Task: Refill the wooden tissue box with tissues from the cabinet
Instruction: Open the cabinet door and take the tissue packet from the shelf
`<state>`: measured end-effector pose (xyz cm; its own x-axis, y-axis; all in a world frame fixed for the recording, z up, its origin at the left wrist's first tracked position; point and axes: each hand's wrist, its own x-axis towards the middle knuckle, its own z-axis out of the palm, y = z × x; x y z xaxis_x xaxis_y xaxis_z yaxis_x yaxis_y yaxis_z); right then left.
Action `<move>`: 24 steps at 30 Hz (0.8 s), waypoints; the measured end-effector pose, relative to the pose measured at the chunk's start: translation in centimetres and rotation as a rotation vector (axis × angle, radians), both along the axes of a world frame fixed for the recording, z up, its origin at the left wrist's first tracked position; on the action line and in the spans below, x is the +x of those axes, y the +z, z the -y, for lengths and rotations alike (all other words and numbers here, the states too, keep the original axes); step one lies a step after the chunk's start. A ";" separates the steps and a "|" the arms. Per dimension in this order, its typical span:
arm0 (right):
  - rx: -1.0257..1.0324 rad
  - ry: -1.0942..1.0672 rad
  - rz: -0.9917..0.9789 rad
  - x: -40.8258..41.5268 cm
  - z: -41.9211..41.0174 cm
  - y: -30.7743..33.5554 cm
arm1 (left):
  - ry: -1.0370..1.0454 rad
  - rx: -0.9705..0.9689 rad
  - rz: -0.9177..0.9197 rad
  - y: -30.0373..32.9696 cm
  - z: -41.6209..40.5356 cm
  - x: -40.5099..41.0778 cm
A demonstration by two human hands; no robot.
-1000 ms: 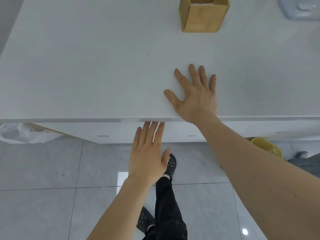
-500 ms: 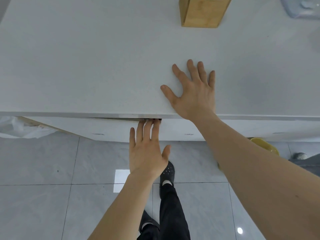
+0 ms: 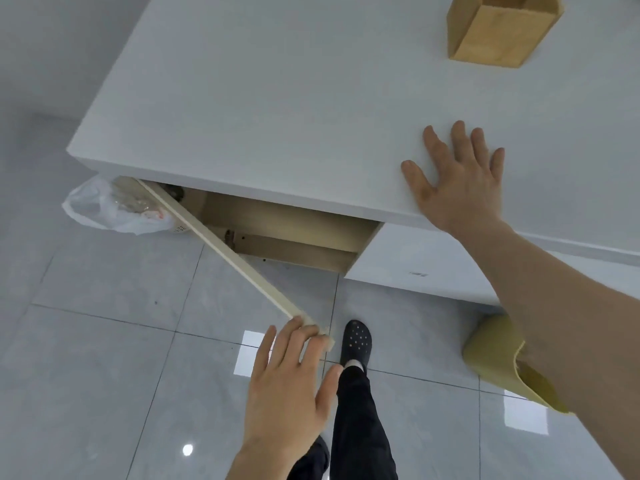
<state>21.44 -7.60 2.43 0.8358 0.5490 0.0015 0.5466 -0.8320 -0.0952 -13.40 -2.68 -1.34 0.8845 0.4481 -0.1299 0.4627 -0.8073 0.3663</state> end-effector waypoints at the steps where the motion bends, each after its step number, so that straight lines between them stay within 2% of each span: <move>1: 0.014 -0.005 0.012 -0.2 0.0 0.0 | 0.012 0.007 0.020 -0.1 0.0 -1.4; 5: 0.297 0.002 0.125 -4.5 -0.3 0.2 | 0.121 0.073 0.047 -0.4 -0.7 -6.5; 8: 0.478 0.170 0.216 -10.8 -1.1 0.3 | 0.214 0.152 0.055 -0.7 -1.5 -9.6; 10: 0.526 0.304 0.158 -15.4 -1.9 -0.4 | 0.279 0.220 0.043 -0.8 -1.9 -11.0; 13: 0.438 0.452 -0.034 -20.8 -2.8 -2.9 | 0.385 0.320 -0.006 -1.0 -2.6 -11.8; 17: 0.237 0.460 -0.217 -23.2 -3.4 -7.1 | 0.460 0.326 -0.056 -1.5 -3.8 -10.1; 24: 0.138 0.360 -0.271 -20.6 -4.0 -12.7 | 0.454 0.145 0.085 -5.9 -6.7 -1.9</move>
